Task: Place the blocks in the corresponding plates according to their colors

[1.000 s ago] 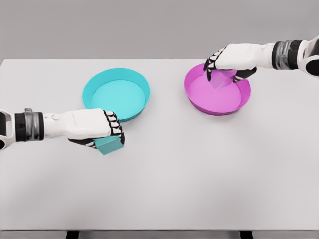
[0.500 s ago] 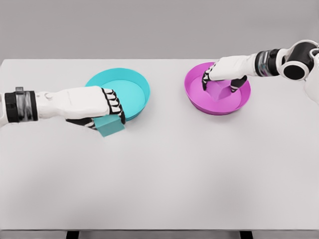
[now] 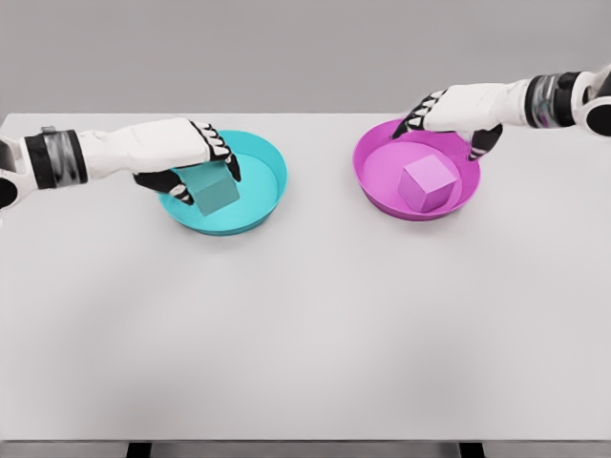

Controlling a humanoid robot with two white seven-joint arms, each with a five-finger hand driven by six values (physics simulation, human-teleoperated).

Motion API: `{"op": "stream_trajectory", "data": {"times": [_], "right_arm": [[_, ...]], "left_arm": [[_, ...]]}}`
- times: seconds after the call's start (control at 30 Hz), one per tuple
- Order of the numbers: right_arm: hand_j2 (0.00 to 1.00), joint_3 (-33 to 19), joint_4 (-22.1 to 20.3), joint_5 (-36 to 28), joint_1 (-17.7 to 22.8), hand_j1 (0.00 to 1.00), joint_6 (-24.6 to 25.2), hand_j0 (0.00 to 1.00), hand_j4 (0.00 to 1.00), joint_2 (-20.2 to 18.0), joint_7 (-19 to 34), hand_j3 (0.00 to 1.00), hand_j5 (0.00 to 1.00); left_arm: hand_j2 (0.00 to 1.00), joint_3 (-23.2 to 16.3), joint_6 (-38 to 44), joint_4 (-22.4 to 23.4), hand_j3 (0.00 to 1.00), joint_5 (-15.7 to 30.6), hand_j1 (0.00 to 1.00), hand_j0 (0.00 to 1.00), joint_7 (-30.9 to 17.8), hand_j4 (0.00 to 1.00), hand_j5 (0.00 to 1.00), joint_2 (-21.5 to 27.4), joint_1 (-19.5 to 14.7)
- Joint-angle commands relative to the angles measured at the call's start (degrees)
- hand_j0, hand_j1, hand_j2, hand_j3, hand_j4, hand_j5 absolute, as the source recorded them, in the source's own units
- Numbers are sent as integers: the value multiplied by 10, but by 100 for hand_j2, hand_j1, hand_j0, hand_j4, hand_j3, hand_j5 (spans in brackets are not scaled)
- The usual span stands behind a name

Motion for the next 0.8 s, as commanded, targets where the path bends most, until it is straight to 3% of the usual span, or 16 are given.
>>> {"op": "stream_trajectory", "data": {"times": [0.0, 0.1, 0.27, 0.33, 0.6, 0.67, 0.77], "right_arm": [[100, -36, -18, -47, 2, 100, 1, 100, 100, -73, 0, 100, 100], [100, -68, -18, -83, 5, 100, 1, 100, 100, -109, 0, 100, 100], [100, -63, -18, -88, 55, 100, 1, 100, 100, -105, 0, 100, 100], [100, -65, -18, -90, 56, 100, 1, 100, 100, -105, 0, 100, 100], [100, -73, 13, -92, 54, 100, 1, 100, 100, -104, 0, 100, 100], [100, -81, 14, -92, 55, 100, 1, 100, 100, -104, 0, 100, 100], [100, -81, 12, -92, 55, 100, 1, 100, 100, -104, 0, 100, 100]], "left_arm": [[51, 0, 2, 43, 51, 2, 51, 51, 0, 51, 51, -27, -1], [51, 0, 2, 95, 51, 1, 51, 51, 0, 51, 51, -58, -11], [51, -1, 2, 182, 51, -1, 51, 51, 0, 51, 51, -101, -35], [51, -1, 2, 209, 51, -3, 51, 51, 0, 51, 51, -113, -45], [52, -3, 2, 234, 52, -4, 52, 52, 0, 52, 52, -128, -52], [57, -3, 2, 234, 57, -4, 57, 57, 0, 57, 57, -129, -52], [76, 0, 2, 235, 76, -4, 76, 76, 0, 76, 76, -128, -52]]}}
